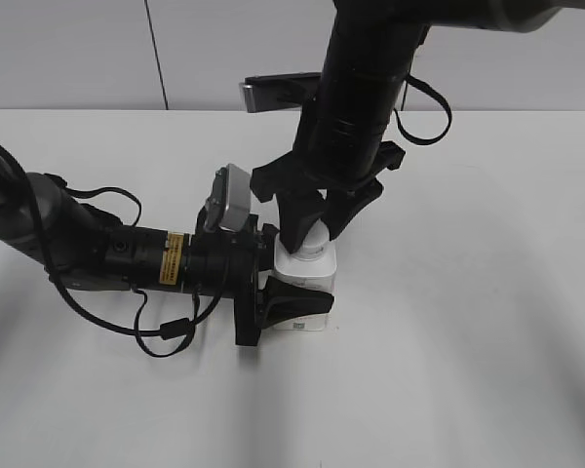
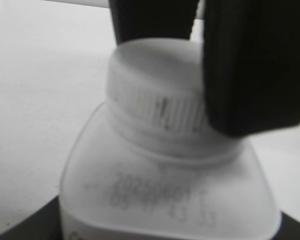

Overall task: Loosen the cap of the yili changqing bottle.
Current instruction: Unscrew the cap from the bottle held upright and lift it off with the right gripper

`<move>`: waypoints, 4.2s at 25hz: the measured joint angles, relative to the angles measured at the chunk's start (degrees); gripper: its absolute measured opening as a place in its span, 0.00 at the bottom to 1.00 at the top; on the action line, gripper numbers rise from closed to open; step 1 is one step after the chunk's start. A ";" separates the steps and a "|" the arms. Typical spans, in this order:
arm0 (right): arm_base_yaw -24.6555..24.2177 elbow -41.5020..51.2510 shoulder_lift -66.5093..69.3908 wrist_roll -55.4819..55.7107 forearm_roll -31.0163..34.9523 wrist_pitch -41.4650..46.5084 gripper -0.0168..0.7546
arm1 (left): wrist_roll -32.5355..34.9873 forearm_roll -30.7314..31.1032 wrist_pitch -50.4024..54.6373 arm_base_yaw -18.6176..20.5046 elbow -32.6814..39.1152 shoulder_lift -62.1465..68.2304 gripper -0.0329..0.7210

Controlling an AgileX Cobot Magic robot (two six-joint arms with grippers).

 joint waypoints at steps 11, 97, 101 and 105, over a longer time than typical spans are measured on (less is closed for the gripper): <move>0.00 0.00 0.00 -13.79 -0.32 -0.05 0.53 | 0.00 0.00 0.00 0.00 0.00 0.00 0.60; 0.00 -3.52 -3.66 3.16 -0.81 0.41 0.62 | 0.04 0.44 0.06 0.00 0.00 0.00 0.58; 0.00 -3.52 -3.66 13.81 -0.81 0.44 0.62 | 0.05 0.44 0.06 0.00 0.00 0.00 0.58; 0.00 -2.98 -3.66 19.49 -0.81 0.44 0.62 | -0.09 0.38 0.06 0.00 0.00 0.00 0.58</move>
